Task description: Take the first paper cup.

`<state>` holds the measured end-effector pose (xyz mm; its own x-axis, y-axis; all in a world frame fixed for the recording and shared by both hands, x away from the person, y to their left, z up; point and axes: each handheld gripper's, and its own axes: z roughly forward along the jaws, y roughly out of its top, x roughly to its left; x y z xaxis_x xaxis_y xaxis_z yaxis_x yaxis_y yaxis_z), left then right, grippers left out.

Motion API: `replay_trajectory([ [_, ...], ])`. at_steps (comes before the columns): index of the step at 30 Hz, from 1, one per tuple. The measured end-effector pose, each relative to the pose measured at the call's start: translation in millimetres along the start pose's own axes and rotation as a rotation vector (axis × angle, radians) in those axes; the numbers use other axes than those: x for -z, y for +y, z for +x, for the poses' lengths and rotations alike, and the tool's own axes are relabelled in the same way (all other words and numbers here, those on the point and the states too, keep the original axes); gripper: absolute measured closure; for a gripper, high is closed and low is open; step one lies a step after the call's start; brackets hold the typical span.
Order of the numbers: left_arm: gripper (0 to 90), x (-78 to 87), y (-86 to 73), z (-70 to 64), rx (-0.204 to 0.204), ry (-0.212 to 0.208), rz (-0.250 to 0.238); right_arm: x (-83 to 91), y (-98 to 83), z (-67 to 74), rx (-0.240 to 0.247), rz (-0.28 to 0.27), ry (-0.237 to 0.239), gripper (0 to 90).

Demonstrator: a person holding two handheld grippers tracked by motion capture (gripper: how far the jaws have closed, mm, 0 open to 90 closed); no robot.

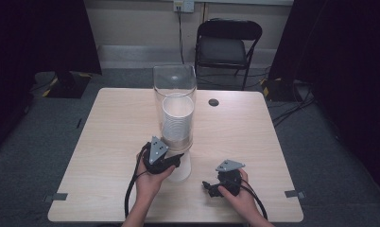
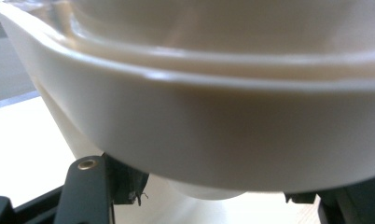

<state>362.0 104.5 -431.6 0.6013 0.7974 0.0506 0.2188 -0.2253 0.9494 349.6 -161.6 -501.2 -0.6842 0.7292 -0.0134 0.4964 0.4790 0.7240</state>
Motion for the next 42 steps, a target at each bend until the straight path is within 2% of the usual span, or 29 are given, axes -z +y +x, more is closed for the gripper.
replay_trajectory([
  [3, 36.5, -0.3, 0.5, 0.5, 0.0, -0.003, 0.006, 0.0, 0.0, 0.0, 0.0, 0.0, 0.0, 8.1],
  [7, 36.6, -0.4, -1.4, -1.2, 0.005, -0.003, -0.011, 0.0, 0.0, 0.0, 0.0, 0.0, 0.0, 8.1],
  [9, 36.6, -1.3, -4.9, -1.4, 0.014, -0.01, -0.001, 0.0, 0.0, 0.1, -0.001, 0.0, 0.0, 8.0],
  [10, 36.7, -1.5, -7.3, -2.8, 0.022, 0.0, -0.014, 0.0, 0.0, 0.1, -0.001, 0.0, 0.0, 8.1],
  [11, 37.5, -5.4, -12.7, -3.8, 0.021, -0.003, 0.093, 0.0, 0.0, 0.0, 0.0, 0.0, 0.0, 8.1],
  [12, 37.5, -10.5, -28.9, -4.0, 0.014, 0.0, 0.219, 0.0, 0.0, -0.1, 0.0, 0.0, 0.0, 8.1],
  [13, 37.5, -13.9, -41.9, -5.0, 0.017, -0.013, 0.312, 0.0, 0.0, 0.0, 0.0, 0.0, 0.0, 8.1],
  [14, 37.5, -16.0, -59.4, -11.4, 0.048, -0.025, 0.327, 0.0, 0.1, -0.1, 0.0, 0.0, 0.0, 8.1],
  [15, 37.4, -16.0, -59.4, -11.4, 0.048, -0.025, 0.327, 0.0, 0.1, -0.1, 0.0, 0.0, 0.0, 8.1],
  [16, 37.3, -12.6, -61.7, -21.5, 0.011, -0.031, 0.271, 0.3, -0.1, 0.3, -0.003, 0.001, 0.002, 8.1],
  [18, 37.2, -11.7, -59.0, -21.6, 0.007, -0.03, 0.267, 0.1, 0.0, -0.2, 0.001, 0.0, 0.002, 7.9],
  [20, 37.0, -8.8, -56.3, -17.6, 0.018, -0.055, 0.289, -0.2, 0.3, -0.6, 0.003, 0.002, 0.005, 7.7],
  [24, 36.8, -5.2, -61.5, -13.5, 0.017, -0.061, 0.325, -0.2, 0.3, -0.6, 0.003, 0.002, 0.005, 7.7],
  [25, 36.8, -2.3, -63.8, -13.6, 0.032, -0.07, 0.332, -0.2, 0.3, -0.6, 0.003, 0.002, 0.005, 7.7],
  [28, 36.7, 8.3, -66.5, -12.5, 0.008, -0.101, 0.359, -0.2, 0.3, -0.6, 0.003, 0.002, 0.005, 7.7],
  [31, 36.6, 12.8, -67.2, -11.0, 0.013, -0.12, 0.356, -0.2, 0.5, -0.3, -0.001, 0.002, 0.005, 7.7],
  [32, 36.5, 15.0, -67.1, -9.7, 0.001, -0.137, 0.363, -0.3, 0.6, 0.3, -0.006, 0.003, 0.001, 8.2],
  [33, 36.5, 17.0, -67.1, -9.0, -0.013, -0.141, 0.369, -0.5, 1.1, 0.9, -0.007, -0.003, 0.005, 11.4],
  [34, 36.4, 19.9, -67.9, -7.6, -0.016, -0.173, 0.382, 1.5, 4.1, 4.6, -0.002, -0.018, 0.007, 18.3],
  [35, 36.3, 19.9, -67.9, -7.6, -0.016, -0.173, 0.382, 1.5, 4.1, 4.6, -0.002, -0.018, 0.007, 18.3],
  [36, 36.3, 22.1, -67.9, -6.0, -0.039, -0.192, 0.385, 3.8, 10.9, 11.8, 0.058, -0.063, -0.007, 16.4],
  [37, 36.2, 22.1, -67.9, -6.0, -0.039, -0.192, 0.385, 5.2, 14.7, 15.4, 0.067, -0.085, -0.006, 16.6],
  [38, 36.2, 21.8, -69.0, -6.2, -0.031, -0.217, 0.373, 5.2, 14.7, 15.4, 0.067, -0.085, -0.006, 16.6],
  [39, 36.1, 21.3, -69.9, -8.1, -0.043, -0.225, 0.388, 6.2, 23.8, 19.2, 0.028, -0.139, 0.037, 16.5],
  [40, 36.1, 21.3, -69.9, -8.1, -0.043, -0.225, 0.388, 5.9, 28.4, 21.4, 0.015, -0.153, 0.051, 16.5],
  [42, 36.1, 21.4, -71.4, -9.5, -0.046, -0.243, 0.379, 2.4, 35.8, 26.5, 0.039, -0.145, 0.025, 16.5],
])
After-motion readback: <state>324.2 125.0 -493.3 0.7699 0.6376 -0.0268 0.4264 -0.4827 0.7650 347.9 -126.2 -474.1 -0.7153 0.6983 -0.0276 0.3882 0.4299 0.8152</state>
